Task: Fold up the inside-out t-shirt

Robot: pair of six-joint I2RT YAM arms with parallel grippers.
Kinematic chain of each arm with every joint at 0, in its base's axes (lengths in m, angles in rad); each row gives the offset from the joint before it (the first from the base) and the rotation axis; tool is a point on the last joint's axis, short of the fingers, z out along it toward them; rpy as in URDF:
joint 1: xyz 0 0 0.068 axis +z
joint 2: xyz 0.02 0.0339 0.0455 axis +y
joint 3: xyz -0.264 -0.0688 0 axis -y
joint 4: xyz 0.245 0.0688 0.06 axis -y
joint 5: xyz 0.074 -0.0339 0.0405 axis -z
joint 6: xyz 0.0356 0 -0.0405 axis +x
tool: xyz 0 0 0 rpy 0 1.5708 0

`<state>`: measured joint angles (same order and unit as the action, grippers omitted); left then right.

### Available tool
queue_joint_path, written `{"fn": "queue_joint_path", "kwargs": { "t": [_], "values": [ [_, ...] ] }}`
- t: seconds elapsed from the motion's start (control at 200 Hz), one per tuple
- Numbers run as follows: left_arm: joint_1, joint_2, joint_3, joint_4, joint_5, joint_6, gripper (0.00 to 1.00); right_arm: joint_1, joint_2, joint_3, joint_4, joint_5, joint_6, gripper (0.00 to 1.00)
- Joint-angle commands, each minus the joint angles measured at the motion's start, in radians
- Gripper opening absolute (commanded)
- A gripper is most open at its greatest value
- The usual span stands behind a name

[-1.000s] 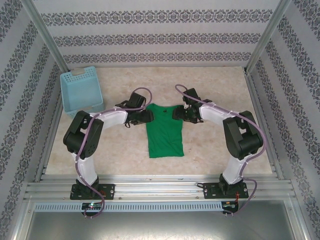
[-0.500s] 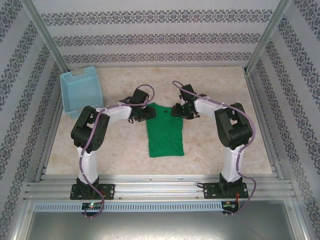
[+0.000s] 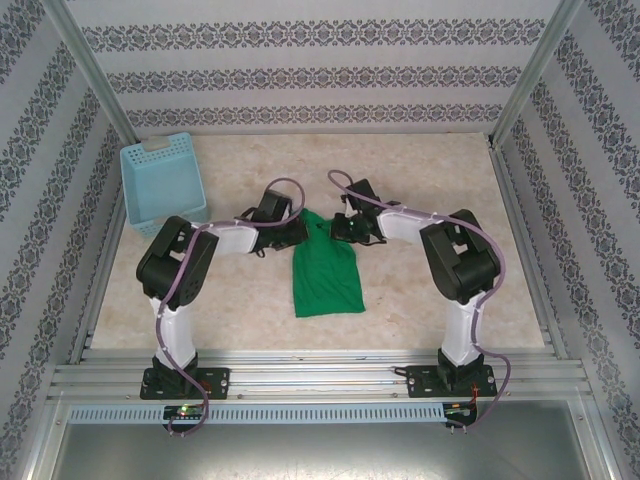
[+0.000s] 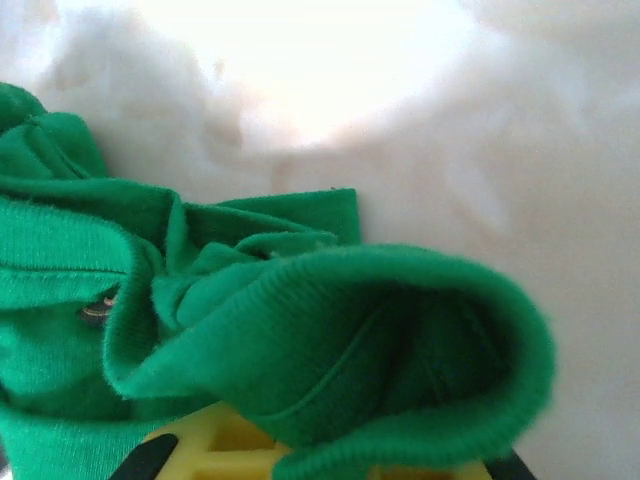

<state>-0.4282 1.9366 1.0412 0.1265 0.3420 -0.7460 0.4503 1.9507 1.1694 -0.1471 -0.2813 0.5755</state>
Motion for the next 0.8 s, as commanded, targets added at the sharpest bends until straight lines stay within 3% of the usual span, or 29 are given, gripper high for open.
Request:
{"fn": "queue_joint_path", "kwargs": {
  "t": [0.0, 0.235, 0.455, 0.644, 0.794],
  "values": [
    [0.052, -0.084, -0.122, 0.193, 0.054, -0.072, 0.03, -0.031, -0.094, -0.090, 0.123, -0.070, 0.057, 0.05],
    [0.052, -0.240, -0.240, 0.210, 0.057, -0.069, 0.00, -0.054, -0.179, -0.135, 0.186, -0.135, 0.104, 0.00],
    [0.053, -0.350, -0.237, 0.097, -0.008, 0.000, 0.00, -0.056, -0.206, -0.110, 0.177, -0.162, 0.114, 0.00],
    [0.054, -0.381, -0.131, 0.006, -0.034, 0.061, 0.00, -0.070, -0.217, -0.046, 0.147, -0.169, 0.100, 0.00],
    [0.069, -0.352, 0.066, -0.122, -0.094, 0.172, 0.00, -0.089, -0.175, 0.130, 0.071, -0.168, 0.064, 0.00]
  ]
}}
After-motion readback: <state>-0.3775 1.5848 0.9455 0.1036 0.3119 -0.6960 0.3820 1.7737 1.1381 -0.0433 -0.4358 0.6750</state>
